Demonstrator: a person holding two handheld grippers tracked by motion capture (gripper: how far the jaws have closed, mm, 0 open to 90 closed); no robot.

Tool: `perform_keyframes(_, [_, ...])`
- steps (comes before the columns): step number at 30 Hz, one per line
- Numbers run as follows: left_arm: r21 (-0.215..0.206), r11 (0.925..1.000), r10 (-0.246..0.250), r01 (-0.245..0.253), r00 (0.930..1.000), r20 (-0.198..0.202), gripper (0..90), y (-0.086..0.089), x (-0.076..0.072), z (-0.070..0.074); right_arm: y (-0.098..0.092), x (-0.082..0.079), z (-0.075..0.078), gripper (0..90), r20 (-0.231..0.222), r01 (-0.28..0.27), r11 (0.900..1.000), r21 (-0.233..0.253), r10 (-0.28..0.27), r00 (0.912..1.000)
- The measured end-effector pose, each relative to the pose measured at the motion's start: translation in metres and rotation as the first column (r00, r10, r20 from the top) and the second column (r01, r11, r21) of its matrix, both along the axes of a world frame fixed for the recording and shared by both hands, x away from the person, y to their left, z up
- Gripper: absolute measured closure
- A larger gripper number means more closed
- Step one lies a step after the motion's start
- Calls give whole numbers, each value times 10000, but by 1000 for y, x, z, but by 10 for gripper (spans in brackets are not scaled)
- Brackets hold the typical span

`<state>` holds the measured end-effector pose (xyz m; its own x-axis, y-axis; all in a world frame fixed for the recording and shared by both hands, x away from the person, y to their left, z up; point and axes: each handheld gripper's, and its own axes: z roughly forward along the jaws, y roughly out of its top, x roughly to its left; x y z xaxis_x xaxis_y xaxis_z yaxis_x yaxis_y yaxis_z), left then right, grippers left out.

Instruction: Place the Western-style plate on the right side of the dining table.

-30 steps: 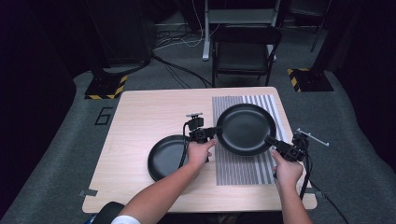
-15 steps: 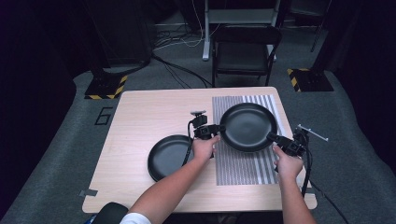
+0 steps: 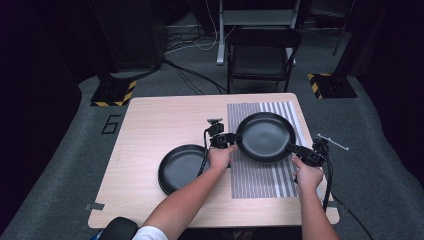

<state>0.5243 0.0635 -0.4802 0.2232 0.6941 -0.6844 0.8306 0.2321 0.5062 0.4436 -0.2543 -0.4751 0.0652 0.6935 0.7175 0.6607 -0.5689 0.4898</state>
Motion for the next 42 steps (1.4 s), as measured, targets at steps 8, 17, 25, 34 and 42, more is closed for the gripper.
perform_keyframes(8, [299,9995,140,-139,9999,-57,785,-5,-1,-3,-3,1,-6,789,-90,4,10000,8,-4,10000])
perform_keyframes(17, [516,9984,270,-244,9983,-509,788,-9,3,-15,-7,4,-25,788,-536,-20,9994,342,39,9986])
perform_keyframes(25, [682,9974,299,-247,9966,-771,787,-11,5,-22,-8,6,-34,789,-709,36,9990,449,-4,9975])
perform_keyframes(34, [811,9962,383,-306,9947,-958,787,-12,8,-24,-6,4,-40,789,-878,138,9983,573,-88,9961])
perform_keyframes(42, [1007,9945,387,-276,9931,-1108,787,-18,12,-27,-8,4,-46,785,-999,350,9974,630,-286,9946])
